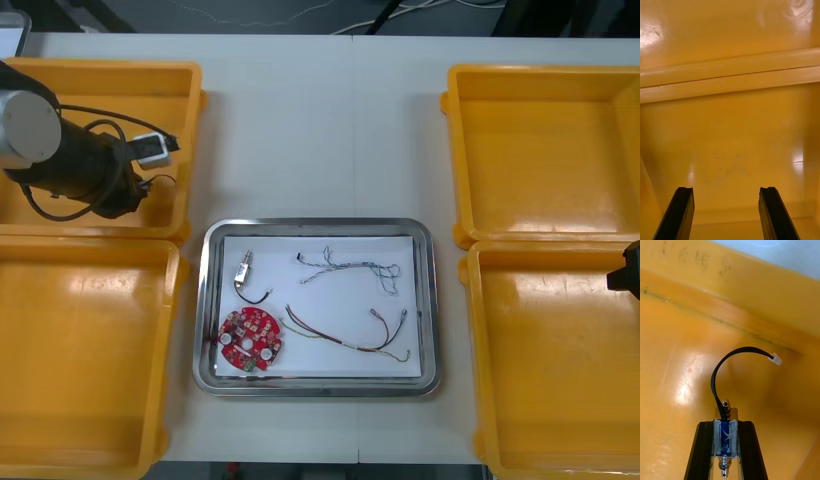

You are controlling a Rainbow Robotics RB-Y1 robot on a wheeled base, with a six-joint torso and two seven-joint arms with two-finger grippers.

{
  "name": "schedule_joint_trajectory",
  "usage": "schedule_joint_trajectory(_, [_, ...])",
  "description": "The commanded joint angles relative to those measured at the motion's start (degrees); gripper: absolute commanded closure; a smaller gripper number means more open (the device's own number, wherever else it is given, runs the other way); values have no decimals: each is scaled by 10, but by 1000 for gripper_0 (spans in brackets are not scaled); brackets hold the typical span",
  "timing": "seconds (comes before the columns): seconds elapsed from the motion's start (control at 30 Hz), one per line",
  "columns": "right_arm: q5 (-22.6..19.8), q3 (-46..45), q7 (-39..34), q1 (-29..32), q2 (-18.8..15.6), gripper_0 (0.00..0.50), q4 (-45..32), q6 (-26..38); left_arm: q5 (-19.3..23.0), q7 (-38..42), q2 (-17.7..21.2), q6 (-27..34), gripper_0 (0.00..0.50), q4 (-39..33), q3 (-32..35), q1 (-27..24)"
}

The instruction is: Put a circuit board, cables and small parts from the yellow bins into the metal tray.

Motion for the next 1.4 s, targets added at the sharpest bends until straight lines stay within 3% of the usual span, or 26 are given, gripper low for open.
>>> schedule_joint_trajectory(0.03, [5,5,7,3,-2,0,-4,-4,17,-24,40,23,500,-20,29,-18])
schedule_joint_trajectory(0.37, [5,5,7,3,-2,0,-4,-4,38,-24,77,74,500,-19,51,-48])
schedule_joint_trajectory(0.73, [5,5,7,3,-2,0,-4,-4,43,92,87,143,500,-27,52,-98])
schedule_joint_trajectory(1.03, [5,5,7,3,-2,0,-4,-4,46,224,87,206,500,-106,52,-92])
schedule_joint_trajectory(1.4, [5,5,7,3,-2,0,-4,-4,60,454,87,215,500,-265,31,-13])
